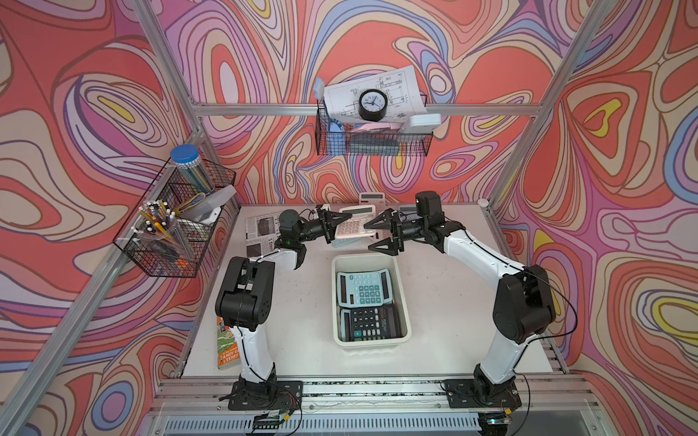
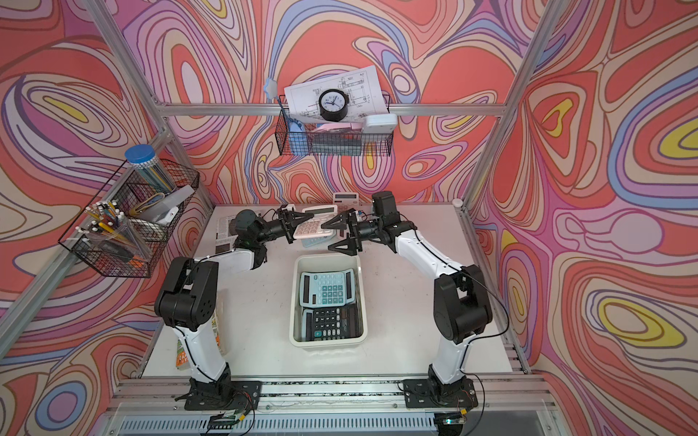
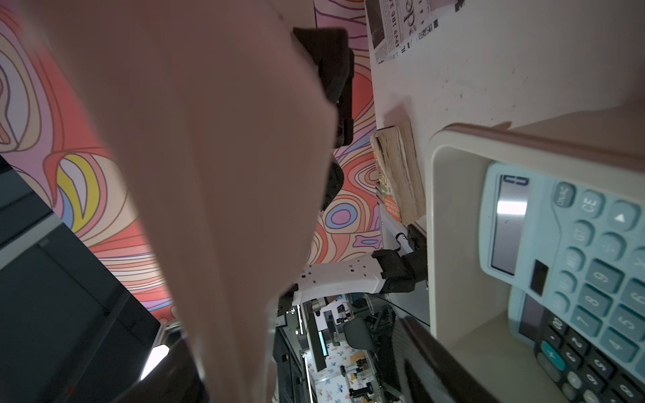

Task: Put the calculator in the storage box
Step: Place the calculator in the storage box.

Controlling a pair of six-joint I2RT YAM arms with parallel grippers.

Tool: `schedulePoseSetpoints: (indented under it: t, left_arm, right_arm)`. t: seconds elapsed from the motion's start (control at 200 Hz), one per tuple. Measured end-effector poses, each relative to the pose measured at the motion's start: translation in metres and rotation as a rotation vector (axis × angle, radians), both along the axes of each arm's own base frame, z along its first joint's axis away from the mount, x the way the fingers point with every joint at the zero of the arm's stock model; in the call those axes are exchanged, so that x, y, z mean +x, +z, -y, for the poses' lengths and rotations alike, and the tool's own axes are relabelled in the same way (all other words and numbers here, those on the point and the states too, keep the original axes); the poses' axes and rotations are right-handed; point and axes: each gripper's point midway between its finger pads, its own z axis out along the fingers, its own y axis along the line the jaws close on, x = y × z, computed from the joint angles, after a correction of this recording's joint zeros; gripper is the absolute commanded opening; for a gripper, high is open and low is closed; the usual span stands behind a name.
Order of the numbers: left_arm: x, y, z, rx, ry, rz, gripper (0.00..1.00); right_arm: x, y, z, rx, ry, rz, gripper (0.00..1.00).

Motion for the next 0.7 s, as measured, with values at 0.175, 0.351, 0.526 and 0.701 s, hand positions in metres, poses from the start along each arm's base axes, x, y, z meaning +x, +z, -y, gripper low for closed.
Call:
schedulePoseSetpoints:
  t: [0.175, 0.351, 0.526, 0.701]
  left_arm:
    - [0.018, -0.010, -0.007, 0.035, 0.121, -0.055, 0.06]
    - [0.018, -0.005, -0.015, 0.149, 0.263, -0.079, 0.03]
    - [0.002, 0.009, -0.018, 0.275, 0.353, -0.062, 0.00]
    - [0.004, 0.014, -0.021, 0.376, 0.414, -0.061, 0.00]
  right_arm:
    - [0.018, -0.003, 0.002, -0.055, -0.101, 0.017, 0.98]
    - [0.041, 0.009, 0.004, -0.088, -0.213, 0.065, 0.98]
    - [0.060, 0.034, 0.004, -0.101, -0.312, 0.132, 0.98]
    - [0.072, 0.033, -0.003, -0.152, -0.376, 0.114, 0.89]
